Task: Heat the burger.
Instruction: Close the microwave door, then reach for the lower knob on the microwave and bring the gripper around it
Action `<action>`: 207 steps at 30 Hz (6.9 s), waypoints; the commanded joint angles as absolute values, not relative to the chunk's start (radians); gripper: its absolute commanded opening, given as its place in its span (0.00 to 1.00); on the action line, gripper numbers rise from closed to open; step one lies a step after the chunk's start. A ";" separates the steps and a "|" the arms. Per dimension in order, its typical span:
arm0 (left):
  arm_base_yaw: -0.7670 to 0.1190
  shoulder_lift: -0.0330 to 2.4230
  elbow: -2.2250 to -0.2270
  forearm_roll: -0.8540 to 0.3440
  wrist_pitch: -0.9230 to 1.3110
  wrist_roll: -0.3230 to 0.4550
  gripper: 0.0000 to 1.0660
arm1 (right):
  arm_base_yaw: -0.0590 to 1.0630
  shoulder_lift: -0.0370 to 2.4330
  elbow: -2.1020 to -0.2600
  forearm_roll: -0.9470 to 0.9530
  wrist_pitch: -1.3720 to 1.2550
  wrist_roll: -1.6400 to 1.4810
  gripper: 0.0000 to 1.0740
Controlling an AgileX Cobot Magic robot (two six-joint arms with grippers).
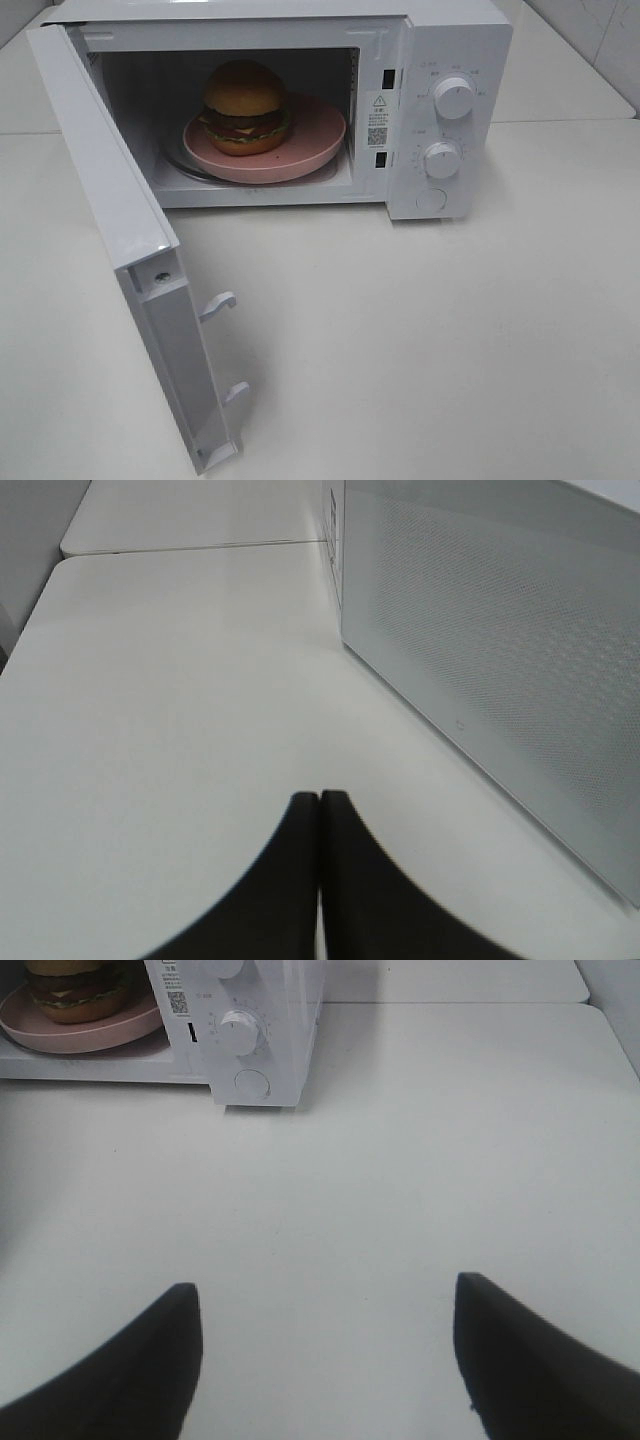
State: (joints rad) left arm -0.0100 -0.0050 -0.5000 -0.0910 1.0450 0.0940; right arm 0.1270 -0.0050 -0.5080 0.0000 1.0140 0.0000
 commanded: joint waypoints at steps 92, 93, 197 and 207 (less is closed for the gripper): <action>-0.572 1.830 -1.083 -0.591 -0.260 0.619 0.00 | 0.130 -0.030 -0.506 -0.009 1.001 0.000 0.65; -0.582 1.851 -1.109 -0.591 -0.257 0.619 0.00 | 0.130 -0.030 -0.506 -0.009 1.001 0.000 0.65; -0.170 1.346 -1.427 0.011 1.276 -0.010 0.00 | 0.130 -0.030 -0.506 -0.009 1.001 0.000 0.65; -0.170 1.075 -1.059 -0.026 1.216 -0.016 0.00 | 0.130 -0.030 -0.506 -0.009 1.001 0.000 0.65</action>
State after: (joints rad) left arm -0.1730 1.1160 -1.1070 -0.0060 1.2210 -0.0050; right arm 0.1270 -0.0050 -0.5080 0.0000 1.0140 0.0000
